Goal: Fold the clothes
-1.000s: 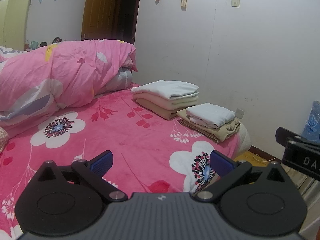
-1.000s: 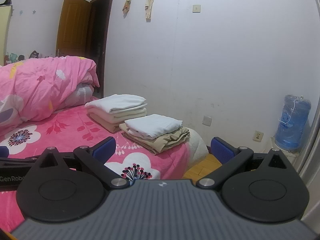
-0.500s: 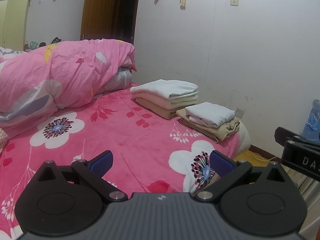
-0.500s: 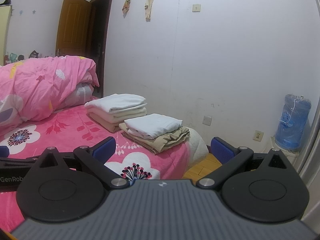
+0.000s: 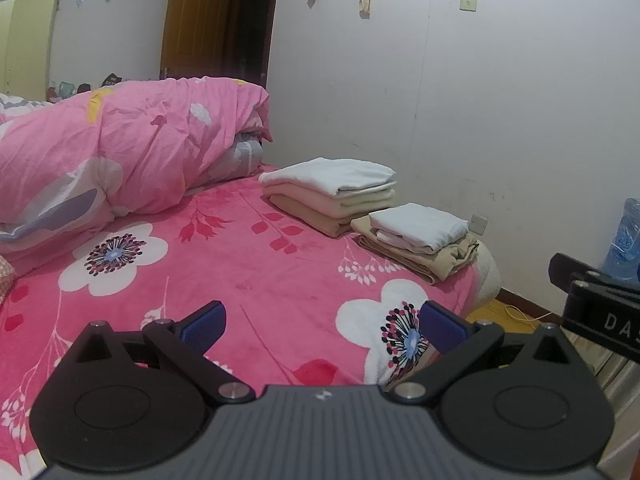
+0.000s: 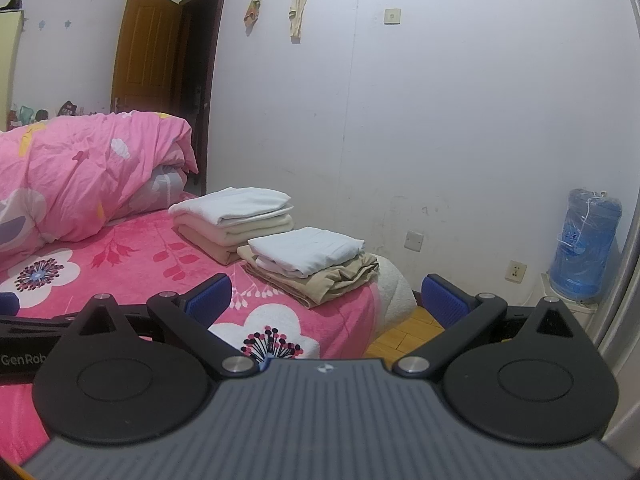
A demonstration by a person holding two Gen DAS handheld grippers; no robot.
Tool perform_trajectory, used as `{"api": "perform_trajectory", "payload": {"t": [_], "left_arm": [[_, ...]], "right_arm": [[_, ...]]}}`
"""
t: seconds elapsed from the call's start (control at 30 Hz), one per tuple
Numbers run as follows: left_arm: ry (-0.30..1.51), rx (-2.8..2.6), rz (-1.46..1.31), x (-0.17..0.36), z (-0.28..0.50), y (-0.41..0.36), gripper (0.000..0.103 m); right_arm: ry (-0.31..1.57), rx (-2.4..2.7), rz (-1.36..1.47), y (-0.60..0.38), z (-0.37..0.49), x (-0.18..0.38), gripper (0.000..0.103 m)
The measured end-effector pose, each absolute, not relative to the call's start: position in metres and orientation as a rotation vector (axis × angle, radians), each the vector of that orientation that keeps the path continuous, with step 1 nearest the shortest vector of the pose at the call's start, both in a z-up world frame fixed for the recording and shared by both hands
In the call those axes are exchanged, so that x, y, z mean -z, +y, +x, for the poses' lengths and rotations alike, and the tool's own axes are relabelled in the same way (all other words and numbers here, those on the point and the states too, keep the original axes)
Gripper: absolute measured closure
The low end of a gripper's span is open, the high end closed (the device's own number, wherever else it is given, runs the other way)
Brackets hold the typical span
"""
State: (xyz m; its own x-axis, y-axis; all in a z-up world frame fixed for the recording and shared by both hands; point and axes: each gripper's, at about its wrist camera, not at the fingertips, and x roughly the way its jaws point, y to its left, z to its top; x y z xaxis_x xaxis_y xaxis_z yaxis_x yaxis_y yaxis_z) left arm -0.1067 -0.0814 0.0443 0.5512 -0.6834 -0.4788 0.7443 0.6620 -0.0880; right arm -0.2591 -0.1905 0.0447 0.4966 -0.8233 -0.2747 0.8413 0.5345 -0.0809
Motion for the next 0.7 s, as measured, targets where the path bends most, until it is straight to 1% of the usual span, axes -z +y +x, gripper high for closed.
{"api": "perform_trajectory", "payload": {"t": [0.7], "left_arm": [[0.512, 0.844, 0.128, -0.0428, -0.1075, -0.0795, 0.000]], "right_arm": [[0.294, 1.007, 0.064, -0.1852, -0.2606, -0.0446, 0.001]]}}
